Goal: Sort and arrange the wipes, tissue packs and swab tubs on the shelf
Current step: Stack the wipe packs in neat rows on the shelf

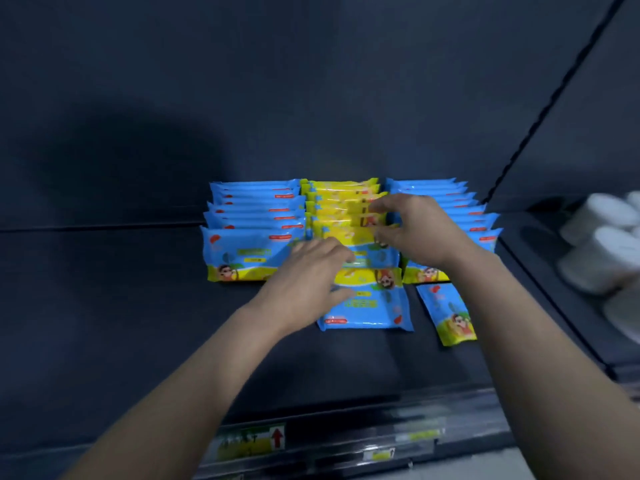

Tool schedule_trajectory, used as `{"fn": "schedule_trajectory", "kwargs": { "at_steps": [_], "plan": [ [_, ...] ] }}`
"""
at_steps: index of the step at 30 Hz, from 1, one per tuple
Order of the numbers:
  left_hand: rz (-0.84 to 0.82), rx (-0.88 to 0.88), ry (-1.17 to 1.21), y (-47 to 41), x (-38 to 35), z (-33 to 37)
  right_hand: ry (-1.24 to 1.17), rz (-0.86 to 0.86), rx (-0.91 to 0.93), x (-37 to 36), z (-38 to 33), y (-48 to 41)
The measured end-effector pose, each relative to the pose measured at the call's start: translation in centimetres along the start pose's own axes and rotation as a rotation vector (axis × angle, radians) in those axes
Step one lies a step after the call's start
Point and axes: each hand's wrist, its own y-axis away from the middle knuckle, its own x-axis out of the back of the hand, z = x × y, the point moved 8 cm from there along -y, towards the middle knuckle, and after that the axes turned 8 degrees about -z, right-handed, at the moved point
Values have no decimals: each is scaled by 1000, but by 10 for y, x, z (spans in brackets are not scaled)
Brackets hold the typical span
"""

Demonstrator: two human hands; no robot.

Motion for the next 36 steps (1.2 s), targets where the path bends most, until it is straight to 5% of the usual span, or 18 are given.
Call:
{"fn": "schedule_trajectory", "kwargs": {
  "at_steps": [2,5,16,24,36],
  "plan": [
    [-220,32,-153,-6,-23,5,23,-5,-21,0,7,8],
    [-302,85,-192,-12,-31,3,78,-68,-16,-8,12,11],
    [81,177,-291,-41,10,-4,142,-111,108,-2,20,-27],
    [-314,377,-386,-76,0,-29,202,-204,173,-6,28,-65],
    [-193,350,-360,-77,5,-19,248,-276,236,-18,28,-92]
  ]
}}
